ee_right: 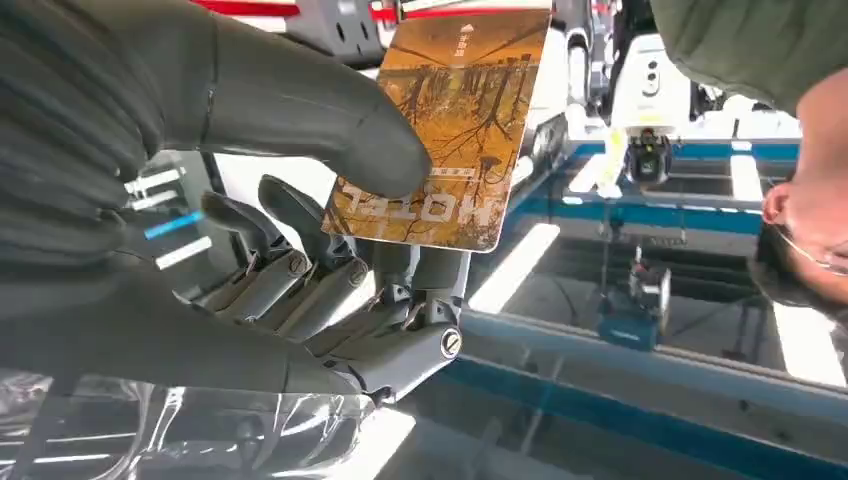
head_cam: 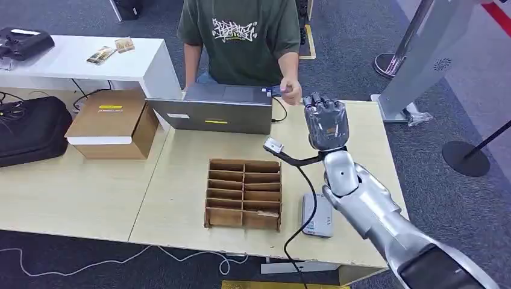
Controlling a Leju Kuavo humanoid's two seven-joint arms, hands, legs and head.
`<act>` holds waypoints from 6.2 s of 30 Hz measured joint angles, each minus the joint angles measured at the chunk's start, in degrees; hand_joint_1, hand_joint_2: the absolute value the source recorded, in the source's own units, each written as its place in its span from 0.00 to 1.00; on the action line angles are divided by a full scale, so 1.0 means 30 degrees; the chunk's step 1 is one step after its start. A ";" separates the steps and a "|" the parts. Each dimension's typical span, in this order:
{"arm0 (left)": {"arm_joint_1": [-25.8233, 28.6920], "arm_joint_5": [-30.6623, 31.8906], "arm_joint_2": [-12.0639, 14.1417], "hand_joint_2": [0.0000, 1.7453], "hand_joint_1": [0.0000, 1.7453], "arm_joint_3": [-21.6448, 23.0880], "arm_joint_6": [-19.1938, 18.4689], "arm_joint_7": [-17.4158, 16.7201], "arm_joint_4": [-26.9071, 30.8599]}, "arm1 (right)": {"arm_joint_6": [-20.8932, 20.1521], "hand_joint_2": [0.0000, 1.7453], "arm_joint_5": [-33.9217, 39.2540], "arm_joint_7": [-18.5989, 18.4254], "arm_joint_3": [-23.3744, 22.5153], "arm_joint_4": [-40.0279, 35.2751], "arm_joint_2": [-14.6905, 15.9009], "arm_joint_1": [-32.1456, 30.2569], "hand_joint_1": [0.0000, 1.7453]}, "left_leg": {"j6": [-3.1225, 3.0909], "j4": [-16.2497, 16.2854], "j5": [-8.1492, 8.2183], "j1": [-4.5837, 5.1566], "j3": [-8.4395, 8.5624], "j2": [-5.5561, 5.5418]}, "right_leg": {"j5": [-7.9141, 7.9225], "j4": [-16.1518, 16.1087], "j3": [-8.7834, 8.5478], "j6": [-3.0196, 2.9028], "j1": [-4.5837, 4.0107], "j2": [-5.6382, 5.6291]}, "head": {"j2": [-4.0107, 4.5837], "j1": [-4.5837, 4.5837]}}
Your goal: Pass the card to the sensor for recognition and then transmit it.
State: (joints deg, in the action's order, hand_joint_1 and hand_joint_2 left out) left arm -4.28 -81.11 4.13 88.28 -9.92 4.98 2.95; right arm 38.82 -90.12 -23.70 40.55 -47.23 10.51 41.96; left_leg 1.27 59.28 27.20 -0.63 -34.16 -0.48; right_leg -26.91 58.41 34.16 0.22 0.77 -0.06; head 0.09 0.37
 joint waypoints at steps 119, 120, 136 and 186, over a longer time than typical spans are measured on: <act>-0.0002 -0.0087 -0.0750 0.00 0.00 0.0000 0.0772 -0.0284 0.0000 | -0.9224 1.00 1.8935 0.6655 -1.7357 -1.4572 -0.6972 -1.4723 1.00 | -0.0008 -0.0007 0.0024 0.0002 -0.0001 -0.0005 | -0.0025 -0.0008 0.0006 0.0019 0.0000 0.0008 | -0.0007 -0.0001; -0.0015 -0.0102 -0.0750 0.00 0.00 0.0000 0.0794 -0.0291 0.0000 | -0.9210 1.00 1.8979 0.6538 -1.7358 -1.4629 -0.7067 -1.4819 1.00 | -0.0008 -0.0007 0.0024 0.0002 -0.0002 -0.0005 | -0.0025 -0.0009 0.0006 0.0019 0.0000 0.0008 | 0.0000 0.0000; -0.0153 -0.0095 -0.0838 0.00 0.00 0.0000 0.0976 -0.0415 0.0000 | -0.9960 1.00 1.7413 0.4622 -1.6235 -1.4316 -0.7716 -1.5586 1.00 | -0.0008 -0.0008 0.0024 0.0001 -0.0001 -0.0001 | -0.0025 -0.0007 0.0004 0.0018 -0.0001 0.0007 | -0.0007 0.0000; -0.0202 -0.0306 -0.0525 0.00 0.00 0.0000 0.0583 -0.0663 0.0000 | -1.2291 1.00 1.5322 0.2662 -1.3846 -1.0237 -0.6732 -1.3885 1.00 | -0.0008 -0.0009 0.0024 0.0001 0.0011 0.0015 | -0.0024 -0.0007 -0.0003 0.0018 -0.0001 0.0000 | -0.0007 0.0000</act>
State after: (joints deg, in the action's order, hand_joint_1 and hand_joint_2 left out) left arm -4.88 -82.03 2.56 88.28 -8.17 2.99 2.95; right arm 1.95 -44.15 -15.71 -0.98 -77.94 -9.68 0.31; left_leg 1.25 59.26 27.27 -0.63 -34.13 -0.43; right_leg -26.98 58.39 34.15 0.27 0.77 -0.06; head 0.07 0.37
